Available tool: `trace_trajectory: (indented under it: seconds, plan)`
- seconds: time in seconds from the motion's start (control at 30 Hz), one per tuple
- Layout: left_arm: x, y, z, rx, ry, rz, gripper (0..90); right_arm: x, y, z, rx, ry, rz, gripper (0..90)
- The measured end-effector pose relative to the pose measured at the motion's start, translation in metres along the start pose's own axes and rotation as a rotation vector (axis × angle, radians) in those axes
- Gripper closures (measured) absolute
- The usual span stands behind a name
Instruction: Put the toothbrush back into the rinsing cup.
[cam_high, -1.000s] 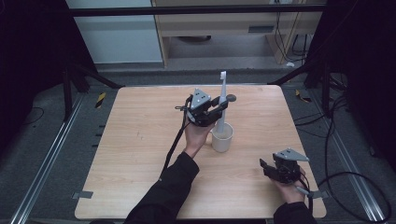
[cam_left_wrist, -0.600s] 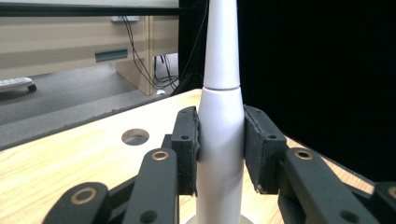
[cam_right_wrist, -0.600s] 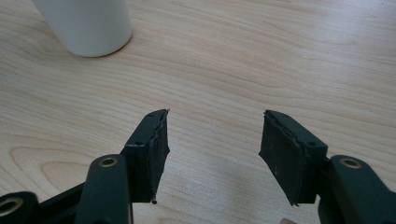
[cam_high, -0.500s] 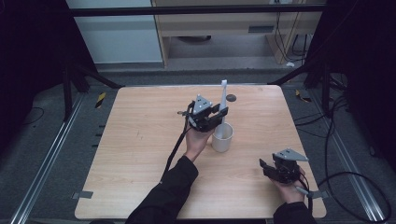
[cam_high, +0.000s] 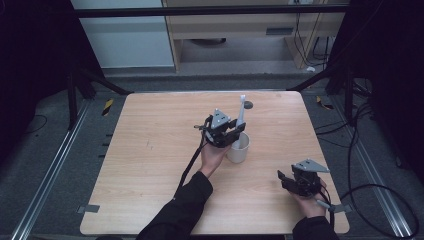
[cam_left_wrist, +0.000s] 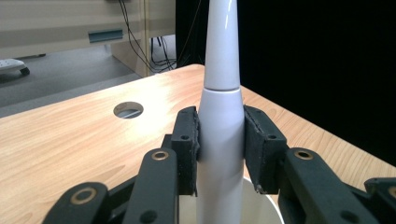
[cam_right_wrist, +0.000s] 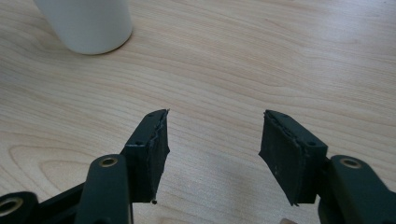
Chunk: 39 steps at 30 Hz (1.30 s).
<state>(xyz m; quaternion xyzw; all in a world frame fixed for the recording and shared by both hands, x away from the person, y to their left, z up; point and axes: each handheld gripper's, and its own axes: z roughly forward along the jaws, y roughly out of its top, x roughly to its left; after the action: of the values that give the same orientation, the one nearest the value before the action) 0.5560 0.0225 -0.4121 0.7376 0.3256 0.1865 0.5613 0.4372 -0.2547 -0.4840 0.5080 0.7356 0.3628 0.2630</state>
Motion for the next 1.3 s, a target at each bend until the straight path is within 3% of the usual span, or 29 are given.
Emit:
trace_trajectory:
  seconds: [0.67, 0.73, 0.93, 1.1, 1.3]
  plan:
    - [0.000, -0.018, 0.007, 0.075, -0.006, 0.012, 65.8, 0.000, 0.000, 0.000, 0.002, -0.002, 0.004, 41.0]
    - [0.000, -0.018, 0.007, 0.066, -0.010, 0.003, 65.4, 0.000, 0.000, 0.000, 0.003, -0.001, 0.005, 40.9]
    - [0.000, -0.015, 0.002, 0.043, -0.023, 0.000, 61.7, 0.000, 0.000, 0.000, 0.003, -0.001, 0.004, 40.7]
    - [0.000, -0.016, -0.003, 0.055, -0.027, 0.000, 60.8, 0.001, 0.000, 0.000, 0.005, -0.002, 0.007, 40.7]
    - [0.001, -0.020, -0.015, 0.084, -0.021, 0.030, 58.4, 0.000, 0.000, 0.000, 0.003, -0.006, 0.002, 40.7]
